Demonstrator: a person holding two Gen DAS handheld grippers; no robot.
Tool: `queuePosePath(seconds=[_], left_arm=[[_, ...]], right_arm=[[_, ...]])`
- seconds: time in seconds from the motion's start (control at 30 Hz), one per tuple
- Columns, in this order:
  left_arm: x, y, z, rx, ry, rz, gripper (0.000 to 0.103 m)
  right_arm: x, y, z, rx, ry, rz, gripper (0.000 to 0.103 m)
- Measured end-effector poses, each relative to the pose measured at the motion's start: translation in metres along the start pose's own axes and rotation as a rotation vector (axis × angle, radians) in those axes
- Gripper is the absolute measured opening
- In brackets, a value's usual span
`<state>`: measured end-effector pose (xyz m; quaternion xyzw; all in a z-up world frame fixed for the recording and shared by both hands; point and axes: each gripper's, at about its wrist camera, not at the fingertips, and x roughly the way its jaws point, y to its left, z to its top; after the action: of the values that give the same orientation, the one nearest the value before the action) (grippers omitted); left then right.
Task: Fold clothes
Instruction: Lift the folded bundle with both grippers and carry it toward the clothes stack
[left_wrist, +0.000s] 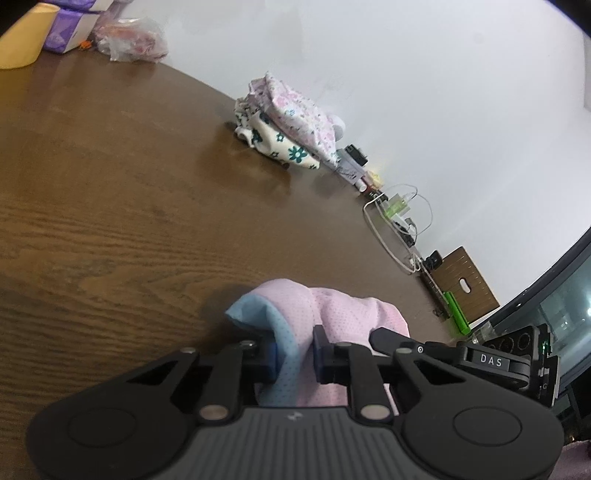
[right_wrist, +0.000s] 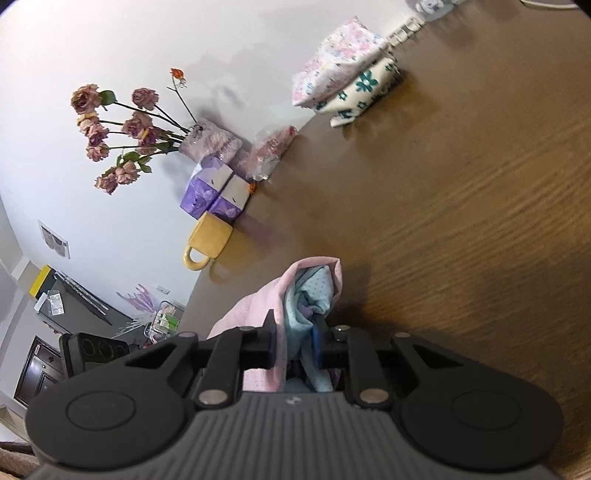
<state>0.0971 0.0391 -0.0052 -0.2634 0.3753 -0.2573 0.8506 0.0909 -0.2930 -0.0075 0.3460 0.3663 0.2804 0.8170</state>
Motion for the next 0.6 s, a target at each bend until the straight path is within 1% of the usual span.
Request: queuePosePath(seconds=[0.2, 0.33, 0.5, 0.6], left_arm=[[-0.004, -0.009, 0.013, 0.024, -0.042, -0.031, 0.016], [-0.007, -0.023, 0.031, 0.075, -0.088, -0.036, 0.015], [-0.006, -0.042, 0.066, 0.130, -0.134, -0.045, 0.015], [-0.001, -0.055, 0.098, 0.167, -0.159, -0.051, 0.015]], right_arm=[[-0.001, 0.012, 0.016, -0.042, -0.027, 0.016, 0.016], [-0.003, 0.021, 0.036, -0.070, -0.055, 0.032, 0.016], [-0.002, 0.038, 0.075, -0.120, -0.087, 0.053, 0.016], [0.003, 0.047, 0.109, -0.140, -0.109, 0.070, 0.016]])
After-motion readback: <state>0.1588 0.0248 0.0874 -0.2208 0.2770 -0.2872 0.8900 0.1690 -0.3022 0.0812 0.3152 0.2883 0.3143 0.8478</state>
